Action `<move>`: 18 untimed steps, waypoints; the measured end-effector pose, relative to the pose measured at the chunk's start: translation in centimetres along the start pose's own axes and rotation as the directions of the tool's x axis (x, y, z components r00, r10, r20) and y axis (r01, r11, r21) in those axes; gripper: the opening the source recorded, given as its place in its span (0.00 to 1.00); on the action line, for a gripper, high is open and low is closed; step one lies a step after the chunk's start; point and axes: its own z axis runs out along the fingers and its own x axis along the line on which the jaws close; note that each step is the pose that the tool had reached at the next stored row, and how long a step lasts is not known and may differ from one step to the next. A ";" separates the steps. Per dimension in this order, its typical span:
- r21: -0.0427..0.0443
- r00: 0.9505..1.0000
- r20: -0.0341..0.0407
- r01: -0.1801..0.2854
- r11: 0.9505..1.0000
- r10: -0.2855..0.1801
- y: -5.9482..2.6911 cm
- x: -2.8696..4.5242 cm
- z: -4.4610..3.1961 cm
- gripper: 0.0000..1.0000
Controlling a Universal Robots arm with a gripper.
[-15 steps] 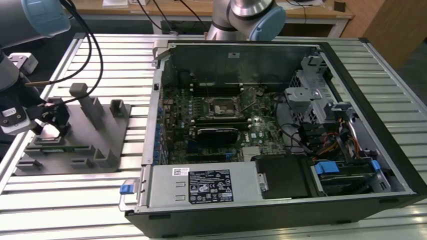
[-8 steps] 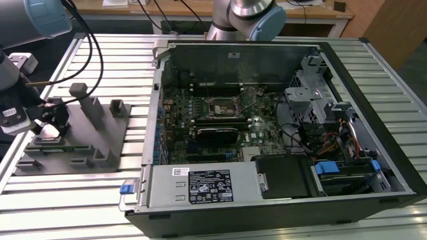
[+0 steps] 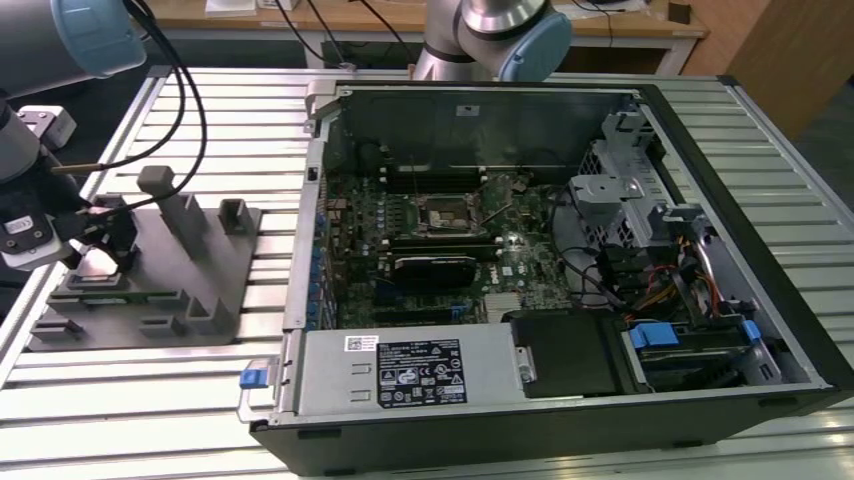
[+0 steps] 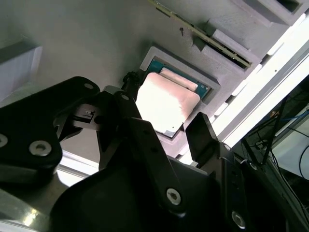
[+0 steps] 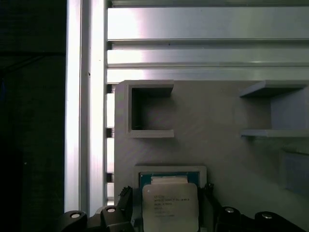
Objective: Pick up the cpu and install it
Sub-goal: 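Pick up the cpu and move it towards the insertion slot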
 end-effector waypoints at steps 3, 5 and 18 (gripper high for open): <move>0.000 1.000 0.000 0.000 1.000 0.000 -0.12 0.00 -0.02 0.65; 0.000 1.000 0.000 0.000 1.000 0.000 -0.20 0.00 -0.02 0.65; -0.004 1.000 -0.001 0.021 1.000 -0.021 -0.29 -0.01 -0.10 0.65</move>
